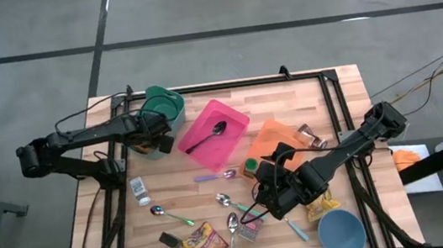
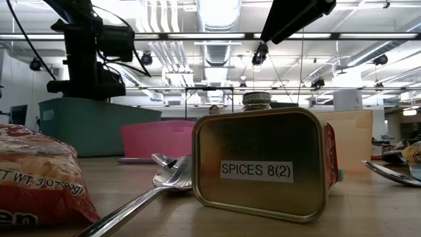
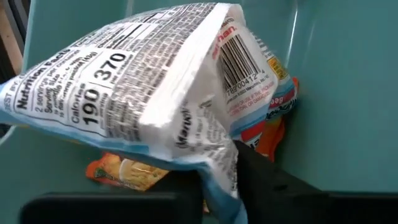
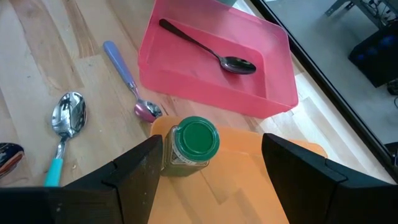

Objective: Pick & Place Food Item
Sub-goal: Put the blue noodle pack into the green bin

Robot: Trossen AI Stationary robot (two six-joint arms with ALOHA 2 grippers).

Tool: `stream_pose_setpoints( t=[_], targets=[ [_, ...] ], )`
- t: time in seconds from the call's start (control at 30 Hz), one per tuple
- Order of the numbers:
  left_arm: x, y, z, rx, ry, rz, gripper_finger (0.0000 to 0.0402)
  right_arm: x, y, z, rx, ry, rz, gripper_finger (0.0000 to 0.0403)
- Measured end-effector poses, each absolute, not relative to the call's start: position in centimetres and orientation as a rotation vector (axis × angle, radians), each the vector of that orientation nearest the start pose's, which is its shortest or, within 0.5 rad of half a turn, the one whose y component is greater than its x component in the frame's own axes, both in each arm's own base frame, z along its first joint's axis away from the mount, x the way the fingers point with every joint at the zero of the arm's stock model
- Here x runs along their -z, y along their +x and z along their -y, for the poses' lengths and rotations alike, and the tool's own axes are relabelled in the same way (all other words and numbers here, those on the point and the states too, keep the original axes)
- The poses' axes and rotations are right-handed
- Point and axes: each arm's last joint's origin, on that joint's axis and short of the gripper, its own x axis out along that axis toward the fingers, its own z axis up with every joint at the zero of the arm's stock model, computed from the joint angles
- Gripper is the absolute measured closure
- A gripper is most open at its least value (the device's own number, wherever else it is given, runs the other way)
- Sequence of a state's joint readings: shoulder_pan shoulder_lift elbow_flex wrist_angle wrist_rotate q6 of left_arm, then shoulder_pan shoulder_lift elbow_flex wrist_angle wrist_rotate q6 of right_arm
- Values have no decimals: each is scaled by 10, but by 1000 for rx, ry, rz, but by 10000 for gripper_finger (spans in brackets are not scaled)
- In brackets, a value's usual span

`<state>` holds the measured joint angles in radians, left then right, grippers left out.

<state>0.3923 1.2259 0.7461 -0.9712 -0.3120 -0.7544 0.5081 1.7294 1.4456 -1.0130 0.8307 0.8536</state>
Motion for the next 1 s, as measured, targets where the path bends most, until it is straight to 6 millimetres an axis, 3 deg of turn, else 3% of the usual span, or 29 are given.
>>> stream_pose_setpoints(
  t=[0.57,1.0],
  targets=[
    [-198,166,-77,-1068,-685,-1257,177,-269,305,-145,653,-33,-791,131],
    [-224,169,-77,-1027,-670,-1302,118,-269,305,-145,653,-33,-792,131]
  ],
)
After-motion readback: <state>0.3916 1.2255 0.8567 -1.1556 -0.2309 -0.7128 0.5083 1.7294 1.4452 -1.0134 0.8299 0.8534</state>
